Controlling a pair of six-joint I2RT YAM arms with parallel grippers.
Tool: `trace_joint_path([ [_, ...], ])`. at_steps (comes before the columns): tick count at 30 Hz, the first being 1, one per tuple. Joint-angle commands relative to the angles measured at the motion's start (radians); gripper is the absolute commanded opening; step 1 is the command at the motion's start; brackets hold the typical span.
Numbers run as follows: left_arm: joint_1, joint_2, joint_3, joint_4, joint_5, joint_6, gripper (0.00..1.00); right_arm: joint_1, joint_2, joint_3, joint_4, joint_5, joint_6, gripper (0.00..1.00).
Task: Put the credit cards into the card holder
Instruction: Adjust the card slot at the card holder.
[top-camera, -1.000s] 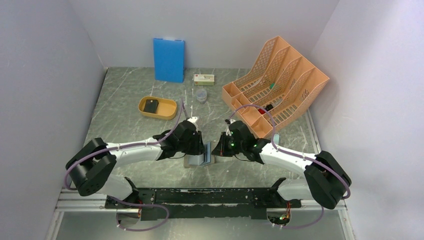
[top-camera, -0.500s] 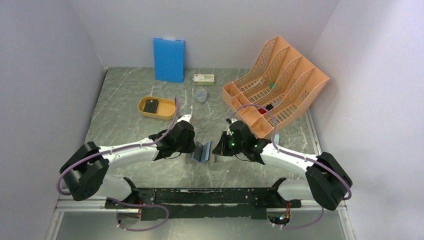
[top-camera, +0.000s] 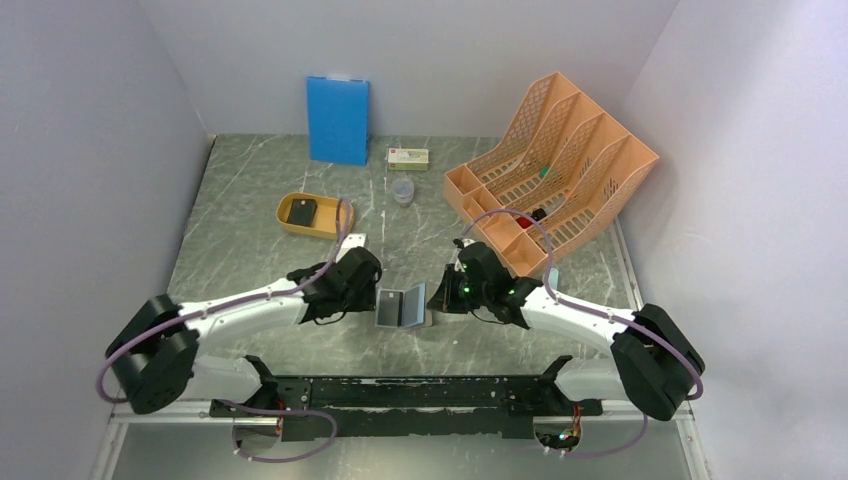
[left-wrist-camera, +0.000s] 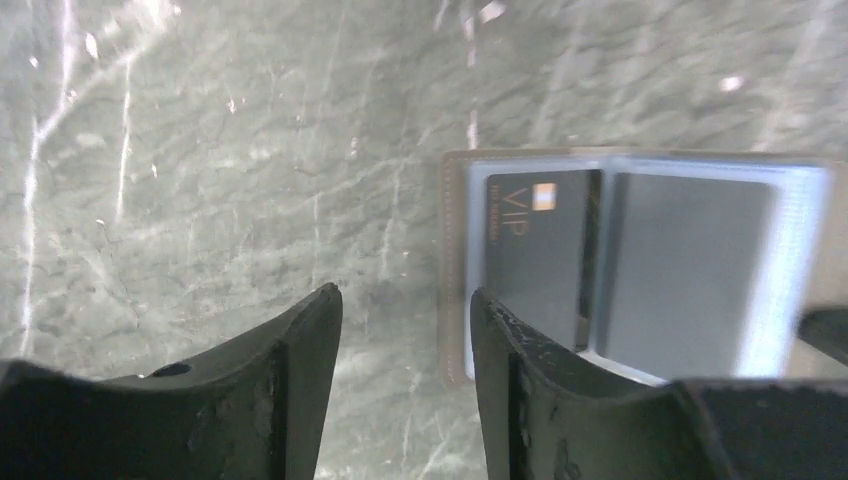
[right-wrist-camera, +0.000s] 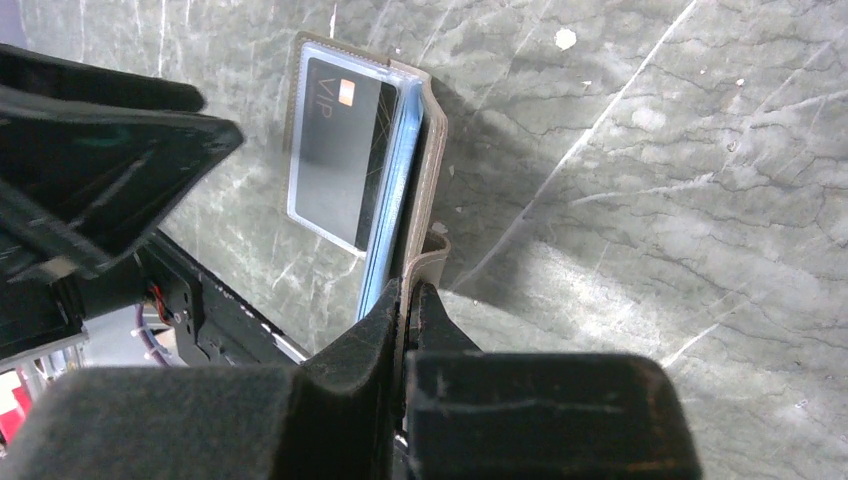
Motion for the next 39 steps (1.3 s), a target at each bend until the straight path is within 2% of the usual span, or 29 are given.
trace_joint_path([
  [1, -0.002, -0.128, 0.052, 0.030, 0.003, 0.029, 0.60, 0.002, -0.018, 0.008, -0.007, 0.010, -0.017, 0.00],
  [4, -0.001, -0.165, 0.040, 0.159, 0.147, 0.087, 0.68, 0.003, -0.019, 0.011, -0.006, 0.010, -0.020, 0.00],
  [7, -0.016, -0.108, 0.081, 0.189, 0.225, 0.118, 0.77, 0.002, -0.017, 0.014, -0.002, 0.006, -0.018, 0.00],
  [10, -0.054, -0.032, 0.127, 0.165, 0.217, 0.148, 0.80, 0.003, -0.014, 0.017, 0.003, 0.004, -0.016, 0.00],
  [17, -0.118, 0.087, 0.176, 0.148, 0.190, 0.167, 0.80, 0.002, -0.009, 0.020, 0.003, -0.003, -0.016, 0.00],
  [26, -0.164, 0.180, 0.224, 0.123, 0.148, 0.179, 0.81, 0.002, -0.009, 0.025, -0.001, -0.003, -0.017, 0.00],
  [32, -0.165, 0.191, 0.221, 0.108, 0.117, 0.163, 0.79, 0.003, -0.012, 0.026, -0.007, -0.002, -0.020, 0.00],
  [39, -0.164, 0.102, 0.181, 0.134, 0.114, 0.125, 0.83, 0.003, -0.017, 0.025, -0.010, 0.001, -0.021, 0.00],
])
